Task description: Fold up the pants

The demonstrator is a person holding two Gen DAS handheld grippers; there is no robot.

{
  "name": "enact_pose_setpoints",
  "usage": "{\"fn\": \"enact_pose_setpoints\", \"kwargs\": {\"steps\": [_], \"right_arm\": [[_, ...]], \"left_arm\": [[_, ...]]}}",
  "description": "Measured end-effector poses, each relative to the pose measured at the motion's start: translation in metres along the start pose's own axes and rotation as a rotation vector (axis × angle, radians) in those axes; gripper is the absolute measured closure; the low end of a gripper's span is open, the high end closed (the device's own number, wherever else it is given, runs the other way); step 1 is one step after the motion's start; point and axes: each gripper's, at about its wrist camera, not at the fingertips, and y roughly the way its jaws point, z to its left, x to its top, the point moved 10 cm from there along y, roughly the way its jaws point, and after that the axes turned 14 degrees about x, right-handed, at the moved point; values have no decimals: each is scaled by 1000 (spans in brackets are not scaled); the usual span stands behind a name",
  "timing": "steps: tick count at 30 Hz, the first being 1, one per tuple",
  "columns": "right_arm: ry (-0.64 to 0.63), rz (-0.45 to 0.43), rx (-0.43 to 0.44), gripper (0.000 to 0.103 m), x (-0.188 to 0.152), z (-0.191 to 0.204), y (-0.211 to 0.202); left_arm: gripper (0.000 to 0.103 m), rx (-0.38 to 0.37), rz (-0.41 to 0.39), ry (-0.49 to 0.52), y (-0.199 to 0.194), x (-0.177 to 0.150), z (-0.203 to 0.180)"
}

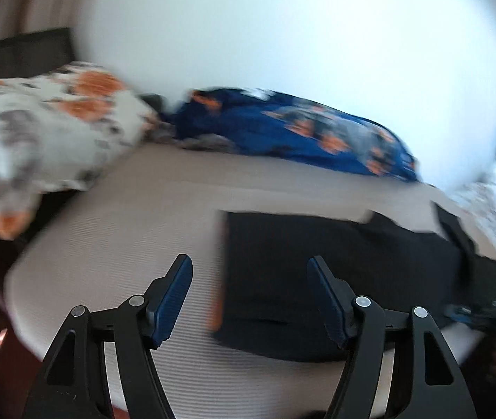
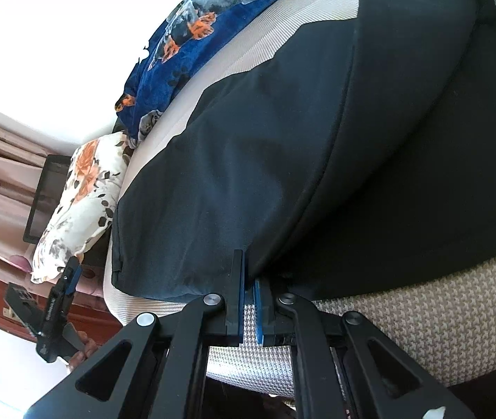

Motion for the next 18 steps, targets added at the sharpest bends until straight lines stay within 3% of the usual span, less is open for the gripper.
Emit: {"fn": "enact_pose_setpoints", "kwargs": {"steps": [3, 6, 9, 14, 18], "right_arm": [[-10, -4, 11, 95, 1, 1, -1], [-17, -11, 23, 92, 3, 3, -8], [-19, -50, 23, 88, 14, -2, -26], [-18, -152, -70, 78, 57, -30, -73], [-102, -230, -236, 74, 109, -40, -106]], "left_arm": [[34, -111, 64, 54, 11, -16, -44], [34, -119, 155, 129, 35, -44, -72], [34, -107, 197, 118, 46, -57, -75], [34, -81, 182, 155, 45, -59, -78], [34, -65, 176, 176, 46, -61, -80]]}}
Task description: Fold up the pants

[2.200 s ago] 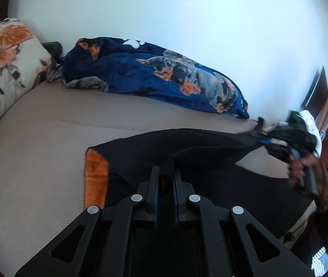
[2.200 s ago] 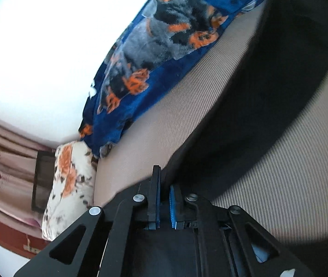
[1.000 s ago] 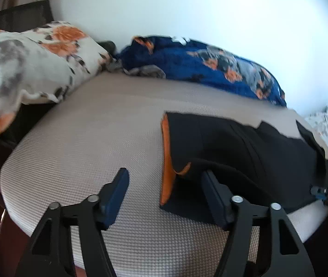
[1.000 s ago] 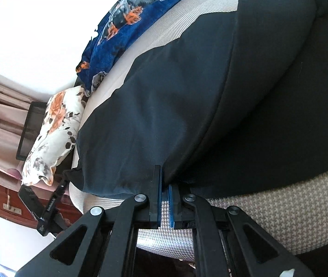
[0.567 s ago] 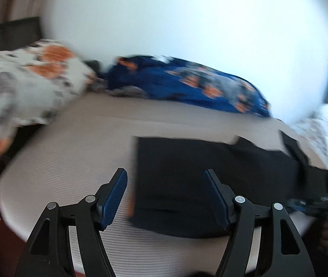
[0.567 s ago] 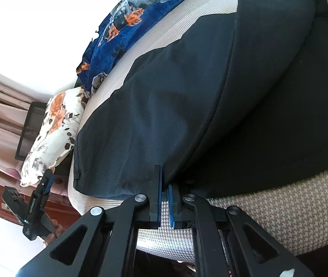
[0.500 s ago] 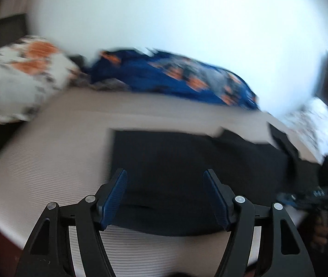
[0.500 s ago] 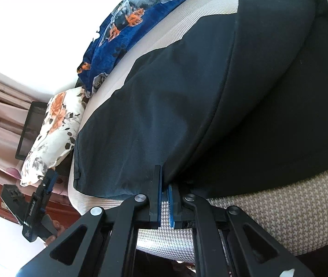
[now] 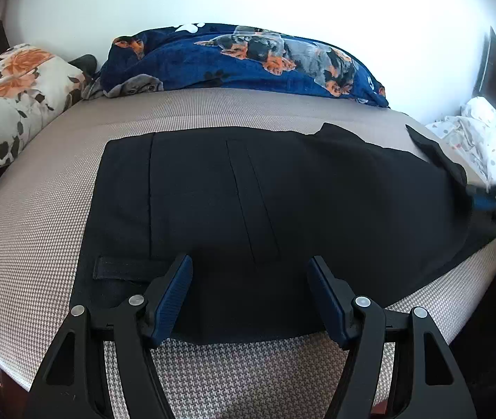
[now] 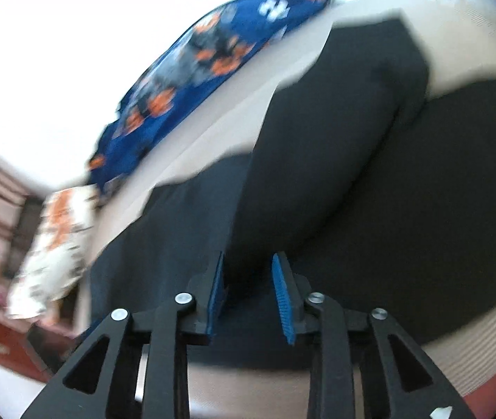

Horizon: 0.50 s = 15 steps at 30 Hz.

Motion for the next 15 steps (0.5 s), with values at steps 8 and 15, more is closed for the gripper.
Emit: {"fn": "enact_pose_setpoints", "kwargs": {"steps": [8, 15], "right_arm": [[-89, 112, -292, 52, 138, -31, 31], [-207, 378, -623, 44, 159, -61, 105]], "left_arm": [[34, -3, 1, 3, 1, -2, -1], [33, -25, -1, -12, 2, -1, 0]]}}
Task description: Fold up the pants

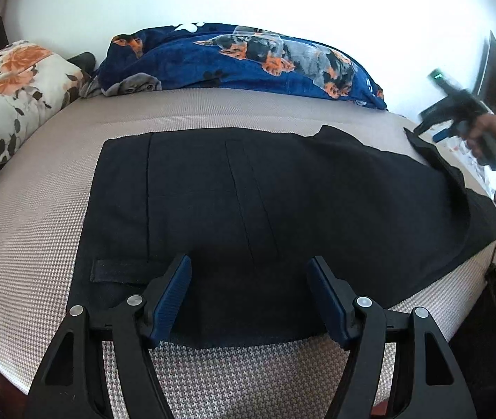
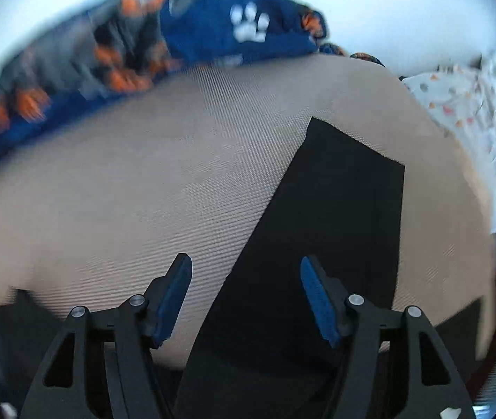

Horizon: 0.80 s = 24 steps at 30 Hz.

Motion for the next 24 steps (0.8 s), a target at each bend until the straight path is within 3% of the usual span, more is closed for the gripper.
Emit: {"fn": "enact_pose_setpoints", "kwargs": {"steps": [3, 5, 8, 9, 11, 17, 22, 24], "right_arm": [[-35, 72, -81, 46, -9, -3, 18], [-40, 92, -108, 60, -14, -10, 23], [-18, 88, -34, 83, -18, -15, 26], [-14, 82, -26, 99, -17, -18, 24], [-9, 39, -13, 100, -16, -26, 13], [146, -193, 159, 100, -38, -79, -57], [338, -345, 309, 100, -118, -135, -114], [412, -363, 345, 100, -159, -158, -114]], "left_arm": [[33, -22, -2, -3, -1, 0, 1], [32, -34, -6, -3, -1, 0, 1], [30, -56, -11, -9, -2, 1, 1], [30, -59, -13, -11, -2, 1, 1], [28, -64, -16, -11, -2, 2, 0], [28, -66, -20, -12, -2, 2, -1], [26, -54, -21, -5, -1, 2, -3], [26, -47, -21, -1, -1, 2, -4]]}}
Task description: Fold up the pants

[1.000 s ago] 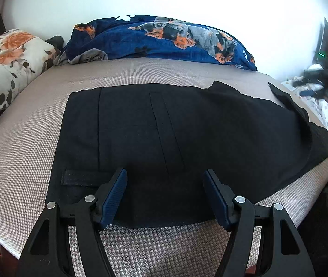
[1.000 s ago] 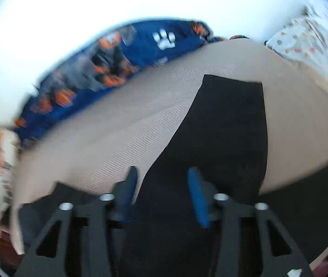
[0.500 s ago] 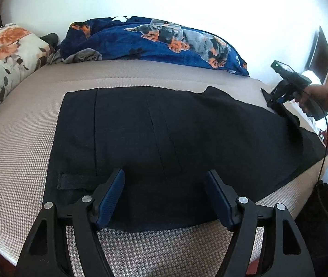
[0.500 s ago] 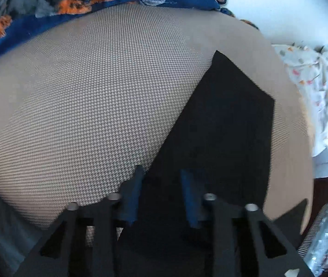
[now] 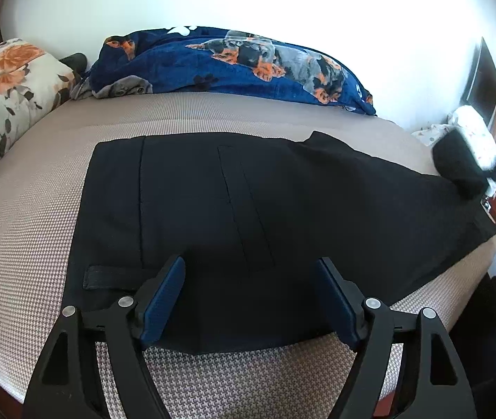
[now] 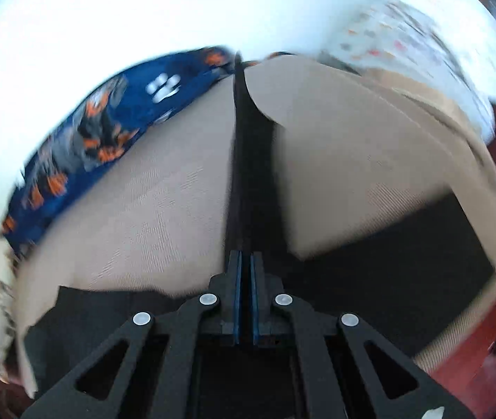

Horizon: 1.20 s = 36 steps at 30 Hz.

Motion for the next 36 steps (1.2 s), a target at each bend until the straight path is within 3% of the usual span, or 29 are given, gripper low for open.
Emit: {"fn": "enact_pose_setpoints", "kwargs": {"steps": [5, 7, 11, 13, 18, 20, 21, 22, 27, 36], "right_arm": [[168, -14, 56, 100, -56, -68, -14], [263, -44, 192, 97, -69, -82, -12], [350, -144, 313, 87, -62, -101, -17], [395, -170, 310, 69, -56, -115, -19], [458, -233, 373, 65, -34, -135, -21], [462, -238, 372, 73, -28, -141, -18], [464, -227, 356, 91, -26, -144, -15], [467, -216, 346, 97, -26, -147, -13], [513, -229, 397, 99, -35, -160, -30], [528, -221, 393, 101, -46, -181, -42]], "left_arm": [[22, 23, 4, 19, 2, 0, -3], [21, 40, 6, 33, 3, -1, -5], [21, 62, 10, 53, 5, -1, -6], [21, 67, 11, 57, 6, -1, -7], [20, 84, 13, 67, 7, -1, -7], [18, 88, 14, 74, 8, -1, -9], [18, 89, 14, 77, 8, -2, -9], [18, 89, 15, 78, 9, -2, -9], [18, 79, 21, 84, 8, -2, -9], [17, 38, 24, 102, 6, -2, -9]]}}
